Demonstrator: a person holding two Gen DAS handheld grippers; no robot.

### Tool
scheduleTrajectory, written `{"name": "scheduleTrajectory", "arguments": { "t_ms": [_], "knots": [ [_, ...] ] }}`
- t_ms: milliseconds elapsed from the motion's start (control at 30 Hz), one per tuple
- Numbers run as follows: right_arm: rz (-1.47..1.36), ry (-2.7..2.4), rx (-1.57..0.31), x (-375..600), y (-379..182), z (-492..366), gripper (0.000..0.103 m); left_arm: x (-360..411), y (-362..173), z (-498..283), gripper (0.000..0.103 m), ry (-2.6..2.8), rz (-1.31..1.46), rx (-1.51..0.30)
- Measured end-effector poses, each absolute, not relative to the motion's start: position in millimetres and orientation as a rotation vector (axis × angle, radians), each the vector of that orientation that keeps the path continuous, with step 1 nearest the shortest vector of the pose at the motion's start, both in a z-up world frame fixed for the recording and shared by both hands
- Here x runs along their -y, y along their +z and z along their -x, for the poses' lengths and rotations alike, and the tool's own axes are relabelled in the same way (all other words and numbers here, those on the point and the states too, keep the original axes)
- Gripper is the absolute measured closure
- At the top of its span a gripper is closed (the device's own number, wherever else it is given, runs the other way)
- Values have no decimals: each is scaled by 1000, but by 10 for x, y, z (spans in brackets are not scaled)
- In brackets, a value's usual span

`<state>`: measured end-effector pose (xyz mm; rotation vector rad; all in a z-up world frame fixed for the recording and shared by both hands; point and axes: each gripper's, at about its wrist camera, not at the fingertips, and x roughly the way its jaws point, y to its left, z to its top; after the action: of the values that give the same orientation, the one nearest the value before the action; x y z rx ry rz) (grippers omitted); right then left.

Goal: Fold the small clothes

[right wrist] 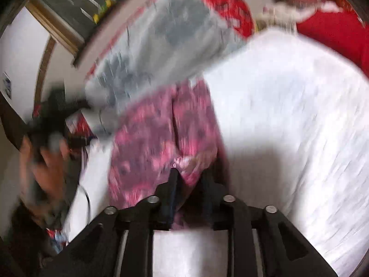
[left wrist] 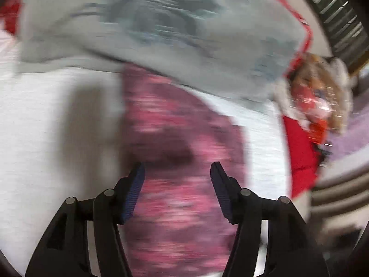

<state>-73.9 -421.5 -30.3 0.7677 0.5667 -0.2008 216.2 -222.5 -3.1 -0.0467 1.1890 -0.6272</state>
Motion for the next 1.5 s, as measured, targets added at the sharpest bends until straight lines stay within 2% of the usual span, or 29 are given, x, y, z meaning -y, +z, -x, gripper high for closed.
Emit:
{"name": "scheduleTrajectory", "arguments": {
  "t_ms": [33,200,367,400,433,467,567,633,700,767,833,900,1000,1067,1100,1133,1167,1300,1367,1433,1500],
  "knots": [
    [-765,-226,-534,4295,-219,722,64,2077,-99,-2164,45,-594,63,-1179],
    [-802,-105,-587,4546,-155,8,57,1713,-423,-2094,45,-592,207,-1184],
    [-836,-67,-723,4522,-525,-865,56,1566,-514,-2036,42,-628,249,-1126],
    [-841,-73,-732,4521,-588,-954,59,1574,-511,-2029,42,-635,244,-1116],
    [-832,-77,-728,4511,-616,-988,81,1583,-505,-2020,42,-638,235,-1102],
    [-794,-73,-704,4483,-563,-1009,98,1589,-493,-2022,42,-636,226,-1093],
    [-759,-47,-590,4523,-309,-874,97,1633,-439,-2062,42,-631,184,-1089],
    [-740,-103,-563,4600,-271,-822,97,1693,-406,-2082,38,-630,168,-1077],
    [-757,-157,-635,4699,-446,-881,96,1749,-455,-2067,25,-606,129,-1066],
    [-780,-196,-766,4747,-707,-983,96,1826,-550,-2046,25,-606,70,-1087],
    [-814,-197,-739,4768,-652,-917,87,1815,-555,-2031,25,-600,55,-1086],
    [-847,-164,-684,4759,-481,-733,84,1752,-520,-2033,26,-606,68,-1084],
    [-864,-85,-684,4688,-430,-455,55,1666,-534,-2015,26,-621,97,-1104],
    [-817,-77,-751,4553,-518,-266,54,1657,-549,-1979,25,-623,94,-1110],
    [-796,-66,-792,4471,-600,-200,61,1655,-544,-1960,25,-622,88,-1108],
    [-780,-52,-806,4416,-638,-165,90,1652,-532,-1935,26,-620,80,-1103],
    [-728,-39,-801,4328,-617,-102,95,1661,-512,-1907,26,-621,69,-1092],
    [-673,-76,-637,4292,-317,164,96,1678,-479,-1796,25,-636,13,-1058],
    [-680,-118,-684,4359,-439,137,96,1742,-525,-1784,25,-642,-20,-1064],
    [-697,-150,-823,4383,-663,22,94,1742,-531,-1754,25,-641,-43,-1062],
    [-747,-140,-774,4385,-587,131,85,1696,-493,-1735,25,-640,-50,-1049]
  ]
}}
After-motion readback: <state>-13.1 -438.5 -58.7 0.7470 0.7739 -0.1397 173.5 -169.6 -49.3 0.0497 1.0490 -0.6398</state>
